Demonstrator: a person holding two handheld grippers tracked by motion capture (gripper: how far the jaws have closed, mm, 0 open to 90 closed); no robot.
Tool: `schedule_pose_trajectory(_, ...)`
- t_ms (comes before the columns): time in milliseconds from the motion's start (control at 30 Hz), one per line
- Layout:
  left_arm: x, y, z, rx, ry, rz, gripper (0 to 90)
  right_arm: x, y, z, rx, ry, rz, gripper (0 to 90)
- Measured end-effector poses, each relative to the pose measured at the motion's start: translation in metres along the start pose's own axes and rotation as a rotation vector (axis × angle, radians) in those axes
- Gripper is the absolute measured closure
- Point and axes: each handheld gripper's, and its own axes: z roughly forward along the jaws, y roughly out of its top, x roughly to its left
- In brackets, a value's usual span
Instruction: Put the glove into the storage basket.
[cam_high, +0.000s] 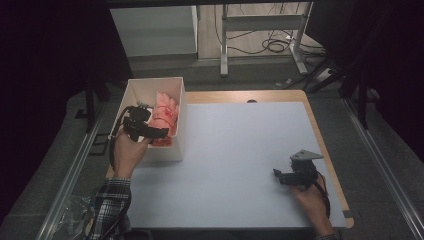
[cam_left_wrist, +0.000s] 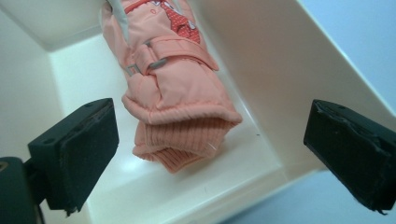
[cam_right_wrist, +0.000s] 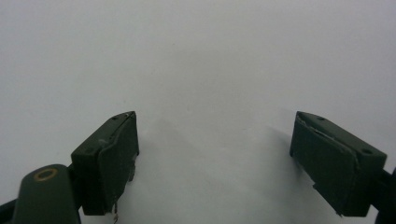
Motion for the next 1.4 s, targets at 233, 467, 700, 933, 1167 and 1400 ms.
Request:
schedule_pose_trajectory(233,-0.003,-0.01,-0.008,-0.013,-0.019,0.016,3.6,0.0,0.0,0.0,0.0,0.0,-0.001,15.8)
schedule_pose_trajectory(467,-0.009,-0.021,-0.016,-0.037,-0.047,0.029,3.7,0.0,0.0,0.0,0.0,-0.001,0.0,15.7)
schedule_pose_trajectory(700,-0.024,-0.031,-0.024,-0.062,-0.087,0.061,3.7,0.0,0.0,0.0,0.002,-0.002,-0.001,15.6)
schedule_pose_trajectory(933,-0.044,-0.039,-0.028,-0.083,-0.126,0.109,3.4,0.0,0.0,0.0,0.001,-0.002,-0.001,15.6)
schedule_pose_trajectory(1167,-0.065,-0.043,-0.026,-0.096,-0.171,0.154,2.8,0.0,0.0,0.0,0.0,-0.003,-0.001,15.6)
schedule_pose_trajectory(1400,-0.085,-0.044,-0.023,-0.109,-0.221,0.201,2.1,0.0,0.0,0.0,0.0,-0.003,0.0,15.6)
